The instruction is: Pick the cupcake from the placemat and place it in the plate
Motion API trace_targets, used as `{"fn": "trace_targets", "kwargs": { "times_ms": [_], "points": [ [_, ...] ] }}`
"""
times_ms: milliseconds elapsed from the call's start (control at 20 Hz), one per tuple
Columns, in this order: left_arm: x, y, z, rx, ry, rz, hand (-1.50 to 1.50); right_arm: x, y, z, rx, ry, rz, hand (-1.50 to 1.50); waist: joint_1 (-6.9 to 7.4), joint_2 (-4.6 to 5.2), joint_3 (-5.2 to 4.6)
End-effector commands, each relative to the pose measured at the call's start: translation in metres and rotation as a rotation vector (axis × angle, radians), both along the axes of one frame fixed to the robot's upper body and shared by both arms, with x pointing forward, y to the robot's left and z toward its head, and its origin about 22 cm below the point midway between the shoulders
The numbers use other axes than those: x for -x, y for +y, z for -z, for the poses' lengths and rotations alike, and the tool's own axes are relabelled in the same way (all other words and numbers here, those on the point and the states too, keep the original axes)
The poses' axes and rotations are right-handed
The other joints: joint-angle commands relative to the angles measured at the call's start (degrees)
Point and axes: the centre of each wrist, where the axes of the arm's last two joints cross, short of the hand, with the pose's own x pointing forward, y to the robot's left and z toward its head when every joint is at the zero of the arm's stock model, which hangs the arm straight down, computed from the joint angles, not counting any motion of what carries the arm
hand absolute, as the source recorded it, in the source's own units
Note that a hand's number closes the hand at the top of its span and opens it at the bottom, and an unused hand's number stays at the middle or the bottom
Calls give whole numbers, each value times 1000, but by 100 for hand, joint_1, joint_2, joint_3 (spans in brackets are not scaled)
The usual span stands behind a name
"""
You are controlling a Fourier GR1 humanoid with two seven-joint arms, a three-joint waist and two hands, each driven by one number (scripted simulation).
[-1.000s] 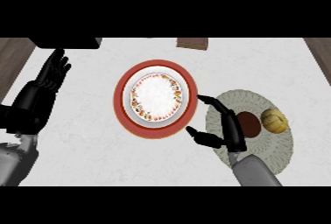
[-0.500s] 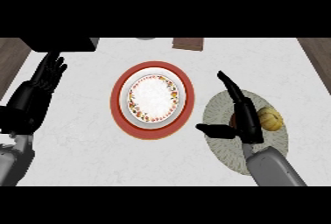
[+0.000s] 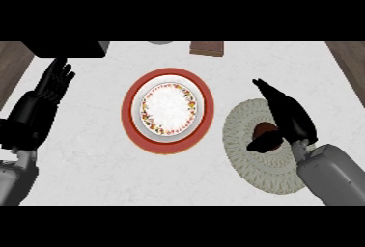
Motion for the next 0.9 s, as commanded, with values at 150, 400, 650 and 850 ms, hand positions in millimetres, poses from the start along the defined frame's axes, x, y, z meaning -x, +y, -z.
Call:
{"fn": "trace_targets", "kwargs": {
  "times_ms": [150,400,650,850],
  "points": [
    [10,0,2,5,4,11,0,6,12,-26,207,320,35,-150,84,37,27],
    [-6,-6,3,10,2,14,0,-14,22,-40,234,357,74,-150,83,70,33],
    [-2,3,-19,-2,-10,20,0,-10,22,-9,296,346,135,-150,93,64,36],
    [-18,12,-6,29,4,10,0,-14,24,14,343,420,171,-150,79,81,34]
  ]
}}
